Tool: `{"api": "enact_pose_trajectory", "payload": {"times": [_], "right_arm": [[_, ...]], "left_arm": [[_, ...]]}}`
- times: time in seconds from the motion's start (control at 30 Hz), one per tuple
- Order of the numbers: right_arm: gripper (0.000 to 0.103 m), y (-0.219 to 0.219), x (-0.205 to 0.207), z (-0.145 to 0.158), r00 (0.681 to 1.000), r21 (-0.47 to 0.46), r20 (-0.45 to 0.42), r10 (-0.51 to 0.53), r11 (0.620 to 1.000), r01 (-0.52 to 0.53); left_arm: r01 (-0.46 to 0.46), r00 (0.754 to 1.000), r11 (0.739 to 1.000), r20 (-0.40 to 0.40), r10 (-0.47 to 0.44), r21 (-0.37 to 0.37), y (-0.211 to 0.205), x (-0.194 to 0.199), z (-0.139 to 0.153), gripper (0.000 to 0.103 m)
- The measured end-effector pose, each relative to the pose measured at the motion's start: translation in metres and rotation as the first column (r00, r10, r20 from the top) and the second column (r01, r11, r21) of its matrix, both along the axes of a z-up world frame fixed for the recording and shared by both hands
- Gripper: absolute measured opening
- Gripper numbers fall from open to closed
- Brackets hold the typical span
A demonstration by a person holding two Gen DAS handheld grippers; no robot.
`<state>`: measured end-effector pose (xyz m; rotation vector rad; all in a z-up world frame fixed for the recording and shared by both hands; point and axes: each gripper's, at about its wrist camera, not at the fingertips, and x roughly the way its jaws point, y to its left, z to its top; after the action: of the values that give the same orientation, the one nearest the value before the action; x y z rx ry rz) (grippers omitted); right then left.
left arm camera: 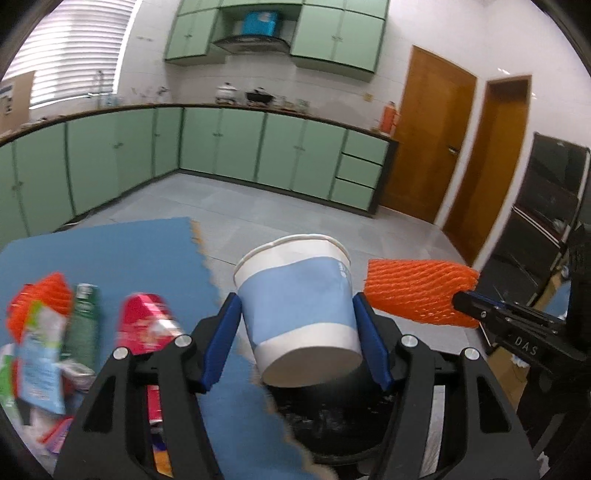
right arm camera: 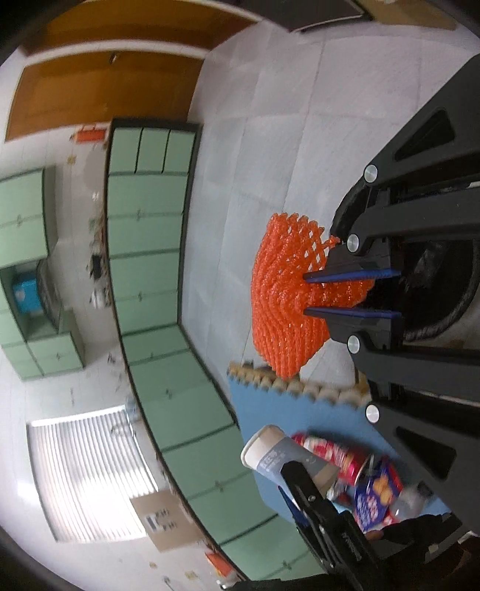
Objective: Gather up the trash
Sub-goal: 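Carry the cup and foam net over the black bin and release both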
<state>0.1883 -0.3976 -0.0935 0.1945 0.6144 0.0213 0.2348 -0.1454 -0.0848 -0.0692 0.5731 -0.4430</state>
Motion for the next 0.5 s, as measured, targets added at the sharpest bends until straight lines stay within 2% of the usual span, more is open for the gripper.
{"api": "enact_pose_trajectory", "payload": {"times": [0.13,0.33,0.4,0.5], "right_arm": [[0.012,-0.023,0.000,-0.021,0.998,-0.010,-0.037,-0.052,0.999,0.052],[0.014,-0.038,0.006,-0.043,0.994,0.002,-0.077,-0.083,0.996,0.084],[0.022,-0.042,0.011,-0.047,0.992,0.003,-0.089,-0.087,0.996,0.088],[0.028,-0.049,0.015,-0.053,0.991,0.003,-0.096,-0.098,0.995,0.099]], "left_arm": [[0.047,0.998,0.999,-0.031,-0.046,0.006,-0.039,0.009,-0.025,0.060],[0.069,0.995,0.997,-0.076,-0.067,0.033,-0.066,0.025,-0.052,0.064],[0.079,0.992,0.996,-0.098,-0.074,0.044,-0.073,0.030,-0.059,0.066],[0.090,0.990,0.995,-0.116,-0.084,0.045,-0.069,0.036,-0.057,0.073]]}}
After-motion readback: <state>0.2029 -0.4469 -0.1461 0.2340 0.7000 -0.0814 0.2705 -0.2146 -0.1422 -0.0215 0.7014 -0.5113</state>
